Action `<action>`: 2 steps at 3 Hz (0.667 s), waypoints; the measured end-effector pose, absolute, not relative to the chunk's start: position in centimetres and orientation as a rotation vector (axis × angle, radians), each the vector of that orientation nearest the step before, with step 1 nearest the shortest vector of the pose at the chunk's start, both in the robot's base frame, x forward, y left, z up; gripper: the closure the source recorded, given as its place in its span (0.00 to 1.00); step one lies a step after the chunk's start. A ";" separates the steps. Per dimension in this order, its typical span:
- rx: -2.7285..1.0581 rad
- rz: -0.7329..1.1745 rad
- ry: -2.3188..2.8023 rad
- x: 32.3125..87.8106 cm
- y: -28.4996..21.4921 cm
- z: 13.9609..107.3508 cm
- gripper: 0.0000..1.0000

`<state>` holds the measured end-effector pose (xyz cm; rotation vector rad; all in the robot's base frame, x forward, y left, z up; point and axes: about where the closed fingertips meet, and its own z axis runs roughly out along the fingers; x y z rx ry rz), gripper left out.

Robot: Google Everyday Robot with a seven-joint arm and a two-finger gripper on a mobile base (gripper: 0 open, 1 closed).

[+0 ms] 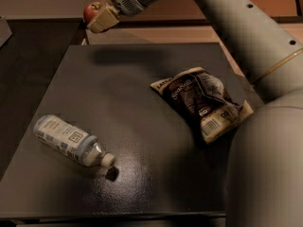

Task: Pick apple

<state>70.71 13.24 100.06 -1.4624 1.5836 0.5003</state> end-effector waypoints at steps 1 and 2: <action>-1.497 0.477 1.559 69.9 12.5 101.7 1.00; -1.540 0.462 1.520 69.1 12.2 102.8 1.00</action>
Offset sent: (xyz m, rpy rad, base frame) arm -0.0246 -0.0215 0.0464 -0.0590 -0.0980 0.0937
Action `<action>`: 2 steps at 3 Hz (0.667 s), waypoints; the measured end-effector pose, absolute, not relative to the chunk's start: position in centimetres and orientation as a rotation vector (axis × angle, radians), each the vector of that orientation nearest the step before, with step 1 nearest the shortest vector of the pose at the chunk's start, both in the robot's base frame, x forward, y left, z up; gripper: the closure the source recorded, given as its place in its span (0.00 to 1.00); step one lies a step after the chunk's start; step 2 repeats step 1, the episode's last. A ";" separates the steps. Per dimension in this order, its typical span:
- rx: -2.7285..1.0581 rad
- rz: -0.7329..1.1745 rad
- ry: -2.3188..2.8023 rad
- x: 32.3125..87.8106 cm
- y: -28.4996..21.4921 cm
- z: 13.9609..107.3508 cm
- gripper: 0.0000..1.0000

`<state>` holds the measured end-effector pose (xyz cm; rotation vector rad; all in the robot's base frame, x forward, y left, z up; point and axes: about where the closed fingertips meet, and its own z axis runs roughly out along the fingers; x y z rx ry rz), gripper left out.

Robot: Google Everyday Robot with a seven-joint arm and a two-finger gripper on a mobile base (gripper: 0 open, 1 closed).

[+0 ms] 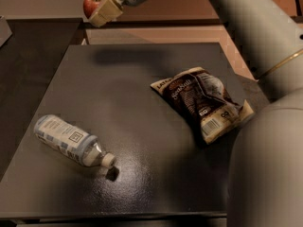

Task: Pick apple

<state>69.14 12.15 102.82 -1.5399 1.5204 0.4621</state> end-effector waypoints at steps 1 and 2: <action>-1.544 0.462 1.518 69.1 12.2 102.8 1.00; -1.544 0.462 1.518 69.1 12.2 102.8 1.00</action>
Offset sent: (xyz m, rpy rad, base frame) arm 0.0000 0.0000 0.0000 0.0000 0.0000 0.0000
